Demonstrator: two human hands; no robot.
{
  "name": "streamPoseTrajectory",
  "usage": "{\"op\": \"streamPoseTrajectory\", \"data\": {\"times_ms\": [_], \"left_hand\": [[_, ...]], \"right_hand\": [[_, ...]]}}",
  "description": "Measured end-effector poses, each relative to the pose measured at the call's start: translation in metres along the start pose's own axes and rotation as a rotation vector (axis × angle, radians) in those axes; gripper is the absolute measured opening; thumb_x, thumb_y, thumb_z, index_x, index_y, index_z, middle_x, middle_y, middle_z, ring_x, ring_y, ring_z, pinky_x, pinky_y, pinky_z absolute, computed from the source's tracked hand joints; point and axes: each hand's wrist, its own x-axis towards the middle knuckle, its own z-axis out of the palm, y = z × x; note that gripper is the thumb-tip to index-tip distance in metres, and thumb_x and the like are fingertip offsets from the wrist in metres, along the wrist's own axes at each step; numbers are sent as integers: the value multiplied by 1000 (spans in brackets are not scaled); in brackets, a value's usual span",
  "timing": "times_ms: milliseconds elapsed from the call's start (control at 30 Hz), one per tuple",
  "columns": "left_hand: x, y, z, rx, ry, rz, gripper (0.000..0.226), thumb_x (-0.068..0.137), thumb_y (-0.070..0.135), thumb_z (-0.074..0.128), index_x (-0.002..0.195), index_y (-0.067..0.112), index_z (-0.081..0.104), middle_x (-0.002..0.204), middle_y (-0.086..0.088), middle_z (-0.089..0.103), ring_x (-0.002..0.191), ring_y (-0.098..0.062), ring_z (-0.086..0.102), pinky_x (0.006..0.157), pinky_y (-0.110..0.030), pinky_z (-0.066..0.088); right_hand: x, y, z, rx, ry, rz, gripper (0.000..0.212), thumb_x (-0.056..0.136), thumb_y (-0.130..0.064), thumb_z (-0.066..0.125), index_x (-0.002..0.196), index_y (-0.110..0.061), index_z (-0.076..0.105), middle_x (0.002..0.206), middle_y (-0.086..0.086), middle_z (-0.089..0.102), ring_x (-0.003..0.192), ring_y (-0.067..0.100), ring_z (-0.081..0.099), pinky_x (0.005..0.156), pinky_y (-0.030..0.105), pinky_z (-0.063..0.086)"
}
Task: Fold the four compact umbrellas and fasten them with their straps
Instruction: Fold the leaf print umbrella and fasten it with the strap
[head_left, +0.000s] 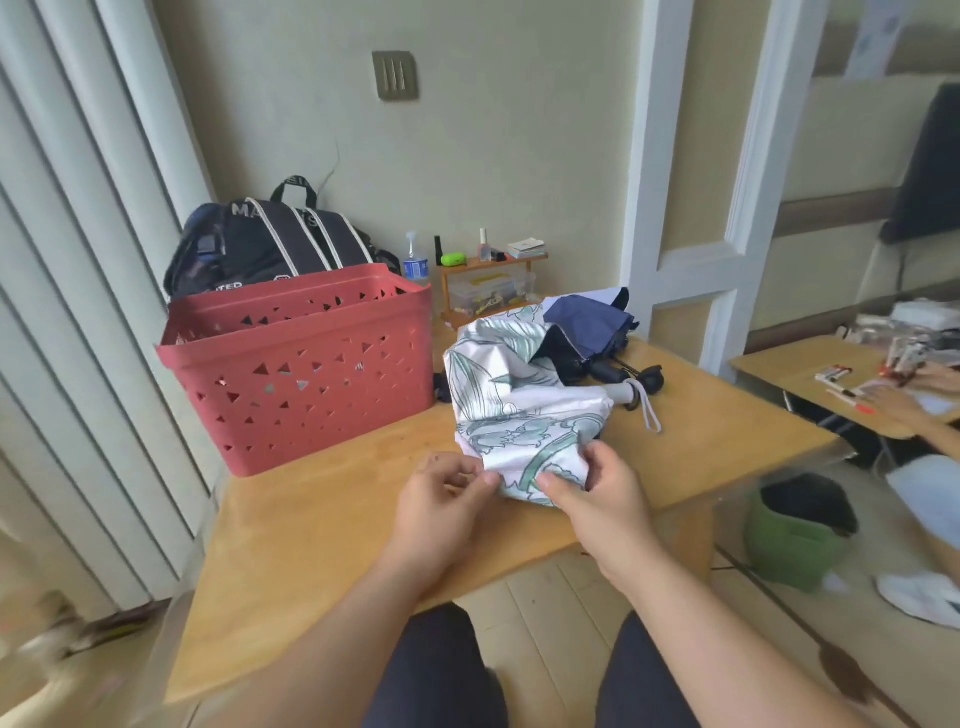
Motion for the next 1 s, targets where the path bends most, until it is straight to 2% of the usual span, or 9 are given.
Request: {"op": "streamPoseTrajectory", "data": {"times_ms": [233, 300, 367, 467, 567, 733, 833, 900, 1000], "left_hand": [[-8, 20, -5, -341, -136, -152, 15, 105, 34, 60, 114, 27, 70, 109, 10, 76, 107, -15, 67, 96, -31, 50], [-8, 21, -3, -147, -235, -165, 33, 102, 57, 54, 125, 37, 66, 118, 15, 71, 119, -15, 62, 109, -39, 44], [-11, 26, 2, 299, -263, -78, 41, 101, 66, 46, 128, 38, 60, 111, 18, 64, 120, -15, 52, 109, -41, 37], [-11, 27, 5, 516, -213, 76, 39, 97, 68, 51, 103, 30, 59, 94, 18, 58, 108, -20, 48, 98, -40, 40], [-7, 10, 3, 488, -194, 246, 33, 92, 64, 58, 88, 31, 58, 95, 15, 58, 103, -19, 46, 95, -39, 43], [-9, 5, 0, -137, -111, -82, 17, 98, 51, 52, 102, 35, 59, 92, 15, 69, 93, -23, 62, 92, -53, 55], [-11, 17, 2, 157, -174, -53, 35, 92, 68, 49, 102, 34, 48, 97, 8, 69, 96, -24, 61, 93, -49, 49], [-13, 23, 5, 444, -173, -14, 48, 91, 79, 45, 106, 34, 49, 101, 5, 67, 99, -23, 60, 93, -45, 47], [-8, 16, 1, 290, -262, -13, 44, 89, 72, 53, 87, 29, 56, 85, 2, 62, 84, -24, 57, 93, -55, 51]], "right_hand": [[-2, -11, -8, 77, -219, 62, 30, 84, -5, 76, 113, -7, 74, 111, 6, 79, 103, 13, 73, 84, 20, 54], [1, -14, -11, 100, -267, 97, 34, 85, -8, 72, 119, -7, 72, 117, 10, 77, 110, 19, 72, 90, 24, 53], [4, -15, -12, 205, -254, 145, 32, 98, -2, 58, 127, -10, 67, 123, 9, 75, 115, 21, 71, 95, 30, 52], [6, -16, -14, 293, -239, 170, 35, 102, -2, 49, 131, -14, 65, 127, 6, 74, 120, 17, 68, 103, 34, 47], [7, -12, -17, 275, -251, 167, 38, 92, -7, 62, 130, -10, 67, 127, 9, 73, 125, 24, 66, 111, 40, 44], [4, -8, -16, 65, -339, 101, 59, 75, -15, 73, 133, -17, 65, 126, 3, 74, 124, 22, 65, 103, 33, 48], [3, -9, -12, 14, -400, 85, 57, 82, -8, 71, 136, -20, 61, 127, 2, 74, 123, 19, 66, 104, 32, 50], [3, -8, -11, 77, -319, 92, 44, 89, 6, 66, 129, -14, 66, 119, 10, 76, 115, 28, 70, 91, 29, 57], [2, -5, -13, 132, -194, 141, 33, 83, 7, 70, 114, -4, 72, 110, 16, 78, 110, 36, 71, 85, 32, 60]]}}
